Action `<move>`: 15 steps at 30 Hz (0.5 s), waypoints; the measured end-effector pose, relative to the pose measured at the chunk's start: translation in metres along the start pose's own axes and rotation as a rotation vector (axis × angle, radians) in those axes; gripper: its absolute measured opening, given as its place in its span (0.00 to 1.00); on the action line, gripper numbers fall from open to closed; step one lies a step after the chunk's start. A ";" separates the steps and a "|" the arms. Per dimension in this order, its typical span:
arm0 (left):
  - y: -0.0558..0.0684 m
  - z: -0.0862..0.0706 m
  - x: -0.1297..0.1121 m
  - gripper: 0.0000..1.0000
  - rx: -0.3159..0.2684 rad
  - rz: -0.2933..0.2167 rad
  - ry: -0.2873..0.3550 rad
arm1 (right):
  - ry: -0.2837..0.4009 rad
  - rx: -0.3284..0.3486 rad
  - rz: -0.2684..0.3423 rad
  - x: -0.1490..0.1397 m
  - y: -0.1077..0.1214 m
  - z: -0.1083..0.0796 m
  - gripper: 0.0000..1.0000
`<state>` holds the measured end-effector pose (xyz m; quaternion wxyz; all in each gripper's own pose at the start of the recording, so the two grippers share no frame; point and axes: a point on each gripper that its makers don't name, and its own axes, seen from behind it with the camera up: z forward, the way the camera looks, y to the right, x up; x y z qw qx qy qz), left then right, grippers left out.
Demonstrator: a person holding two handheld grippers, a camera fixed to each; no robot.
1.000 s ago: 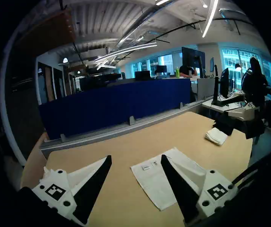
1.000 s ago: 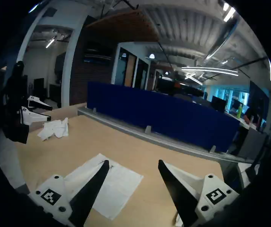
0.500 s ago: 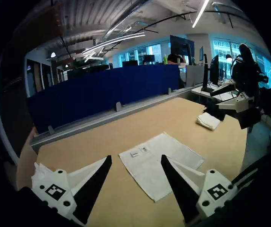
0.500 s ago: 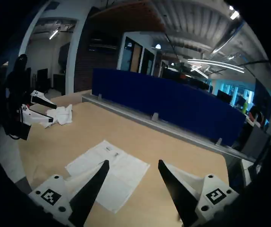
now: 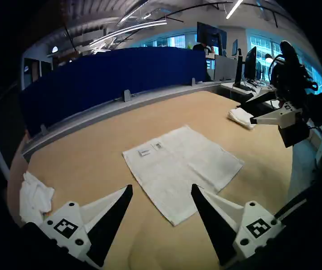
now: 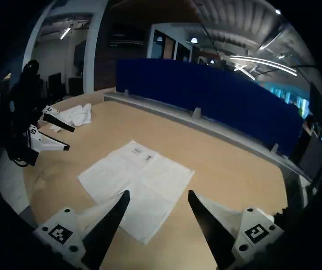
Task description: Fold towel
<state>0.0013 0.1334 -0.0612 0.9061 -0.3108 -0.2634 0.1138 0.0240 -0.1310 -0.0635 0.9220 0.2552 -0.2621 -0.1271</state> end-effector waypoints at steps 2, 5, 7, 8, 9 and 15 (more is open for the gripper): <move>0.004 0.007 -0.013 0.97 -0.004 0.000 -0.020 | -0.023 0.012 0.008 -0.015 -0.003 0.006 1.00; 0.010 0.018 -0.033 0.97 -0.012 -0.002 -0.055 | -0.058 0.022 0.020 -0.037 -0.007 0.016 1.00; 0.014 0.024 -0.045 0.97 -0.019 -0.006 -0.079 | -0.082 0.028 0.027 -0.051 -0.010 0.021 1.00; 0.017 0.026 -0.051 0.97 -0.023 -0.008 -0.090 | -0.093 0.032 0.030 -0.057 -0.011 0.023 1.00; 0.019 0.029 -0.057 0.97 -0.027 -0.011 -0.101 | -0.105 0.036 0.032 -0.064 -0.012 0.025 1.00; 0.026 0.039 -0.079 0.97 -0.052 -0.029 -0.154 | -0.167 0.054 0.030 -0.095 -0.019 0.031 1.00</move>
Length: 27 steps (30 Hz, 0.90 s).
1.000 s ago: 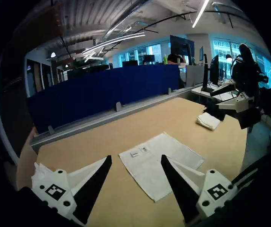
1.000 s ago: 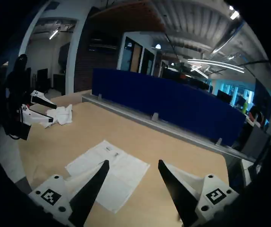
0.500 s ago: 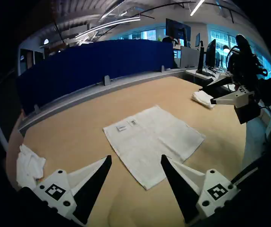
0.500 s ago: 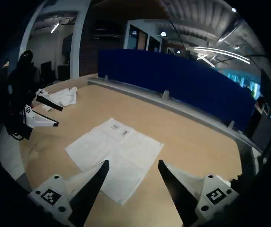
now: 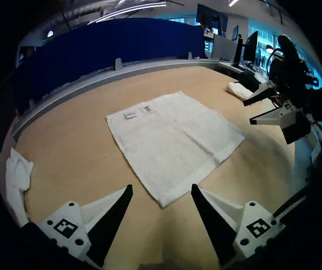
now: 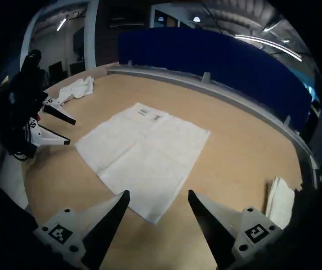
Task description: Fold towel
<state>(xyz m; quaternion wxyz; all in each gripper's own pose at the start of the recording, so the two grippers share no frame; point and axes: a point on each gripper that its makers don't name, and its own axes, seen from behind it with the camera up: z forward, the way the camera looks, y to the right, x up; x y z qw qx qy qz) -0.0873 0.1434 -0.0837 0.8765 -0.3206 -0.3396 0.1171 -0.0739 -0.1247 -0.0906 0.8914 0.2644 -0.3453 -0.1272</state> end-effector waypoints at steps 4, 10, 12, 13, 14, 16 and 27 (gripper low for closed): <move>-0.002 0.008 -0.006 0.97 0.006 0.006 -0.017 | -0.031 0.001 -0.012 -0.015 -0.002 0.005 1.00; -0.002 0.019 -0.017 0.94 0.021 0.033 -0.051 | -0.073 0.002 -0.011 -0.036 -0.003 0.013 0.85; -0.002 0.021 -0.021 0.85 0.026 0.036 -0.069 | -0.085 0.001 -0.007 -0.043 -0.003 0.015 0.82; -0.002 0.021 -0.023 0.81 0.028 0.032 -0.076 | -0.090 0.006 -0.005 -0.045 -0.004 0.016 0.82; -0.001 0.022 -0.025 0.77 0.030 0.027 -0.083 | -0.095 0.010 -0.004 -0.048 -0.005 0.016 0.82; 0.000 0.023 -0.029 0.77 0.029 0.019 -0.093 | -0.102 0.018 -0.001 -0.053 -0.008 0.016 0.82; 0.006 0.024 -0.032 0.75 0.017 0.014 -0.098 | -0.115 0.052 0.006 -0.066 -0.018 0.019 0.64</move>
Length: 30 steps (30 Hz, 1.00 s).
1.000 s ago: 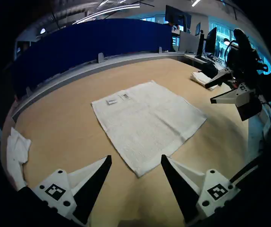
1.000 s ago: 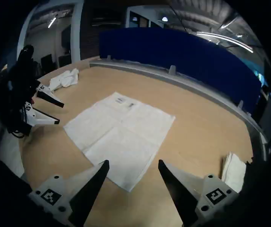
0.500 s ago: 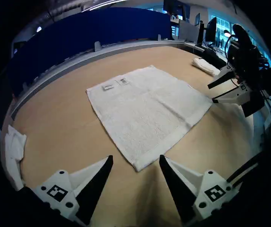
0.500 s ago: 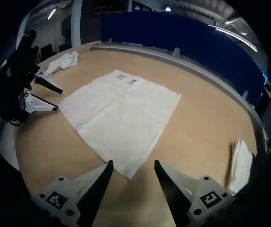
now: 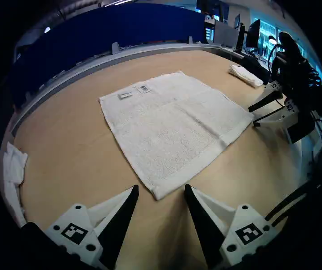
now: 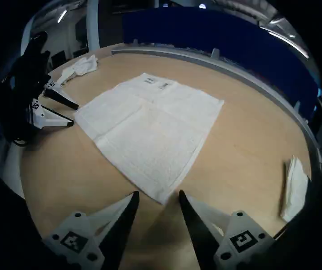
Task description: Fold towel
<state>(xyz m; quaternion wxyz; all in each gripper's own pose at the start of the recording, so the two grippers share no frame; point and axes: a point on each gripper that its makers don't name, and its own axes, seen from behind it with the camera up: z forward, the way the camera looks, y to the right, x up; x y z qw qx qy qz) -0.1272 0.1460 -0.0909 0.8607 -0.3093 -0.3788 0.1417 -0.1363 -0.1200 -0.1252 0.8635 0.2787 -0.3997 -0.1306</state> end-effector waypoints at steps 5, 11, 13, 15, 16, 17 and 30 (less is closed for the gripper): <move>0.000 0.000 0.000 0.73 0.001 -0.002 -0.002 | 0.004 0.006 0.014 0.001 0.000 0.002 0.49; 0.003 0.000 0.000 0.61 0.000 0.002 -0.002 | 0.006 0.009 0.034 0.002 0.002 0.003 0.36; 0.004 0.000 0.000 0.55 -0.002 0.006 -0.002 | 0.007 0.009 0.041 0.002 0.003 0.003 0.33; 0.006 0.000 0.000 0.52 -0.003 0.009 -0.003 | 0.008 0.007 0.047 0.002 0.004 0.003 0.28; 0.007 0.000 0.000 0.50 -0.004 0.010 -0.004 | 0.008 0.003 0.047 0.002 0.005 0.003 0.25; 0.007 0.000 0.000 0.47 -0.005 0.011 -0.004 | 0.008 -0.002 0.048 0.002 0.006 0.003 0.23; 0.004 0.002 0.000 0.11 0.026 0.006 -0.014 | 0.024 -0.014 0.068 0.011 0.012 -0.001 0.14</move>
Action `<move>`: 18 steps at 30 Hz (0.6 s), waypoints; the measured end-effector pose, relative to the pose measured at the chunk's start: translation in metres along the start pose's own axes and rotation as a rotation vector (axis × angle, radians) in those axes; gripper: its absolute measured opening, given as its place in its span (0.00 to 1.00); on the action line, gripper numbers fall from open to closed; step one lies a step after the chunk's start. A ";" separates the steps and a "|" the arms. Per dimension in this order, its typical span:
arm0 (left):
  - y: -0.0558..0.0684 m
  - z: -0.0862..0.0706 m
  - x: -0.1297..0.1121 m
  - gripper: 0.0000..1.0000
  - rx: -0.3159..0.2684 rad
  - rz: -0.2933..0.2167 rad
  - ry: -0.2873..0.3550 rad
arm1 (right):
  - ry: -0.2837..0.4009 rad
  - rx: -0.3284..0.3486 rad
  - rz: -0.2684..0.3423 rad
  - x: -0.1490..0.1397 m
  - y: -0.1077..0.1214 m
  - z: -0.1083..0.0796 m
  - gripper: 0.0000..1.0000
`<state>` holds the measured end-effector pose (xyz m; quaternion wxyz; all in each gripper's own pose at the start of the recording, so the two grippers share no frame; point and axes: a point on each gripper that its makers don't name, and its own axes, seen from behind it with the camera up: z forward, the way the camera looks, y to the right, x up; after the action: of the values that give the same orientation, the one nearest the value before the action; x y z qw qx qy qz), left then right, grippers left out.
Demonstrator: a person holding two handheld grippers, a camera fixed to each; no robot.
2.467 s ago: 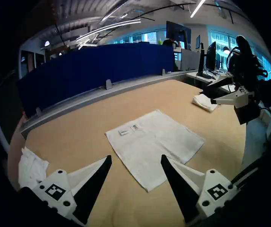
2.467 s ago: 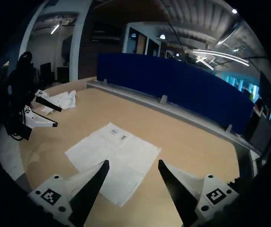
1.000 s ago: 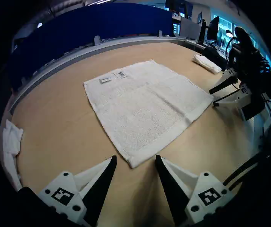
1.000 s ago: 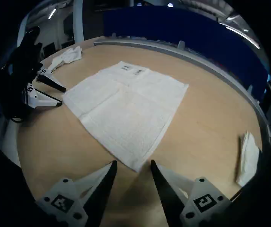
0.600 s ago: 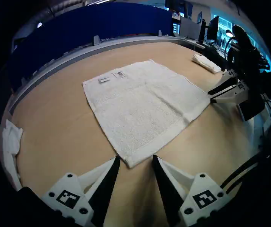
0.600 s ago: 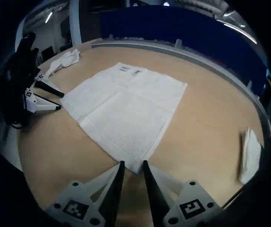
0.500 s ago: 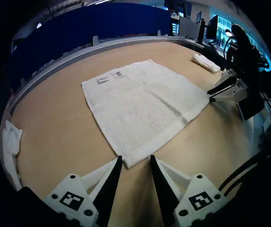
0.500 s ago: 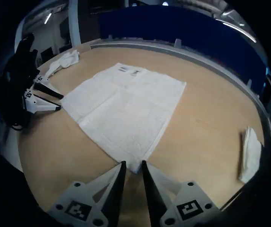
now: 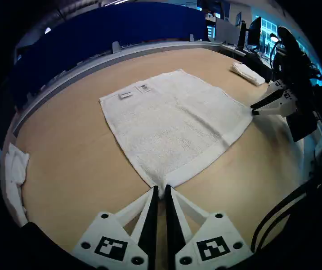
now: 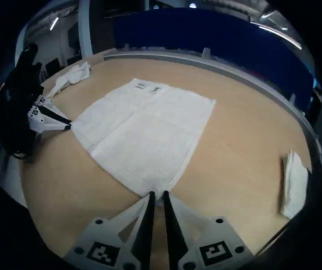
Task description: Fold towel
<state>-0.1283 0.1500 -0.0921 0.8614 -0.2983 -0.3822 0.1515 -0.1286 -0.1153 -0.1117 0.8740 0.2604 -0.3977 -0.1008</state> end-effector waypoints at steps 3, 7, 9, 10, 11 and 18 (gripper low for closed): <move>0.001 0.000 0.000 0.10 -0.004 -0.008 0.001 | 0.005 0.007 0.018 0.003 0.000 -0.001 0.14; 0.001 -0.003 0.003 0.10 -0.002 -0.019 0.006 | 0.009 0.015 0.025 0.006 0.000 -0.004 0.14; 0.001 -0.005 0.005 0.09 0.002 -0.021 0.010 | 0.012 0.017 0.023 0.008 0.000 -0.005 0.14; 0.001 -0.006 0.006 0.10 0.003 -0.022 0.012 | 0.015 0.018 0.022 0.010 0.000 -0.007 0.14; 0.001 -0.007 0.008 0.10 0.004 -0.023 0.015 | 0.018 0.019 0.021 0.012 -0.001 -0.008 0.14; 0.001 -0.024 0.022 0.09 0.011 -0.048 0.038 | 0.046 0.019 0.012 0.030 -0.002 -0.024 0.14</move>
<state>-0.0964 0.1520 -0.0932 0.8734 -0.2871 -0.3721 0.1274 -0.0906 -0.1198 -0.1067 0.8810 0.2686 -0.3800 -0.0857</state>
